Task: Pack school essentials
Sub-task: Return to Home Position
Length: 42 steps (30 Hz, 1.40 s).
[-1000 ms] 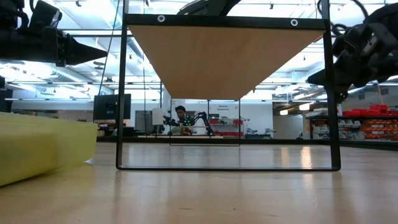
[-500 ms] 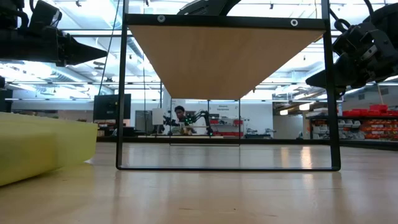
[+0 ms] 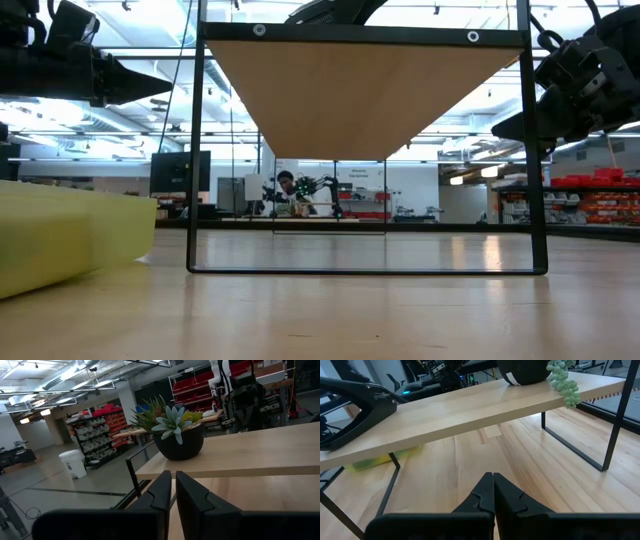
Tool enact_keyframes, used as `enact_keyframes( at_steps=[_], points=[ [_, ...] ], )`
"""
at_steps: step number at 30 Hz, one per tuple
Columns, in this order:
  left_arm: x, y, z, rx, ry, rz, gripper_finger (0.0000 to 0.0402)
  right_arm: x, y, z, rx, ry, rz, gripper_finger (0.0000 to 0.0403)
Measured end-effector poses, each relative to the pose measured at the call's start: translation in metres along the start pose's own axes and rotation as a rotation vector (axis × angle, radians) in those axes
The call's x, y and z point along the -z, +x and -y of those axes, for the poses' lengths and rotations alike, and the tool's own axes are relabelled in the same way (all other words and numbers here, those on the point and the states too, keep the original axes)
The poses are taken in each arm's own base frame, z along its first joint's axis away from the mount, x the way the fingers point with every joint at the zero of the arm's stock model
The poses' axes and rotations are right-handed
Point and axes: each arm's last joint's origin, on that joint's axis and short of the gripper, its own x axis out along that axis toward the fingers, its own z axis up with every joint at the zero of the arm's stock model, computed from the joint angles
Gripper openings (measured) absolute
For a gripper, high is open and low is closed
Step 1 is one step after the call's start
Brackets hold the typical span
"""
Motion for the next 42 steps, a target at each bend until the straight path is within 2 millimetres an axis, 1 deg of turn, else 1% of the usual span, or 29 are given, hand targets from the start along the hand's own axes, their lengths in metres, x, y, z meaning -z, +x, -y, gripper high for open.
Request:
enact_keyframes(
  at_steps=[4, 12, 23, 32, 42],
  points=[
    [0.0000, 0.0000, 0.0000, 0.000, 0.000, 0.000, 0.0035, 0.0000, 0.0000, 0.0000, 0.000, 0.000, 0.000, 0.0006],
    [0.0000, 0.0000, 0.0000, 0.000, 0.000, 0.000, 0.0023, 0.0000, 0.0000, 0.0000, 0.000, 0.000, 0.000, 0.0006],
    [0.0000, 0.0000, 0.0000, 0.000, 0.000, 0.000, 0.0036, 0.0000, 0.0000, 0.0000, 0.000, 0.000, 0.000, 0.0006],
    [0.0000, 0.0000, 0.0000, 0.000, 0.000, 0.000, 0.0023, 0.0000, 0.0000, 0.0000, 0.000, 0.000, 0.000, 0.0006],
    [0.0000, 0.0000, 0.0000, 0.000, 0.000, 0.000, 0.0037, 0.0000, 0.0000, 0.0000, 0.000, 0.000, 0.000, 0.0006]
  ],
)
